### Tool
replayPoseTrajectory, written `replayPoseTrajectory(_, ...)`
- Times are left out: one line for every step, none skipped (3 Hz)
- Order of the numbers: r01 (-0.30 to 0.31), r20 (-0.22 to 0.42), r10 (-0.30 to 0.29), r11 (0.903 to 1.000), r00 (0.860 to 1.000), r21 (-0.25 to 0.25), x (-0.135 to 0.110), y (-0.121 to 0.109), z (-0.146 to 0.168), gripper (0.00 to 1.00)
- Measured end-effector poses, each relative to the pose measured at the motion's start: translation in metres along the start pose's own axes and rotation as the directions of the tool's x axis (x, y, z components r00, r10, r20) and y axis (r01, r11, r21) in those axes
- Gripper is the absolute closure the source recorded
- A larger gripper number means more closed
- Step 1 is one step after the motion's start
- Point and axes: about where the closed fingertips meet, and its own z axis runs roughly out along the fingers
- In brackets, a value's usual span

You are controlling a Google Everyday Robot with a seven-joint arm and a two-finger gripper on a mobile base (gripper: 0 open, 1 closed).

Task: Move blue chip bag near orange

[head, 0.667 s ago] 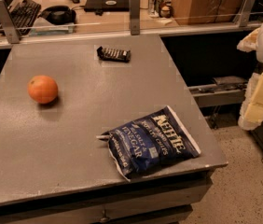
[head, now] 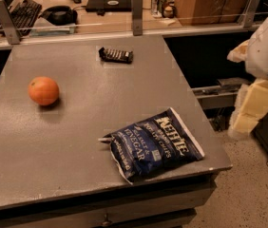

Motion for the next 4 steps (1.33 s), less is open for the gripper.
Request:
replayPoseTrajectory(0.055, 0.085, -0.049, 0.9966, 0.995, -0.062, -0.031, 0.019, 0.039, 0.0)
replayPoseTrajectory(0.127, 0.184, -0.102, 0.9829, 0.978, -0.133, -0.073, 0.042, 0.076, 0.0)
replayPoseTrajectory(0.175, 0.267, -0.116, 0.9625, 0.957, -0.208, -0.102, 0.066, 0.111, 0.0)
replayPoseTrajectory(0.207, 0.328, -0.117, 0.9441, 0.937, -0.256, -0.124, 0.084, 0.137, 0.26)
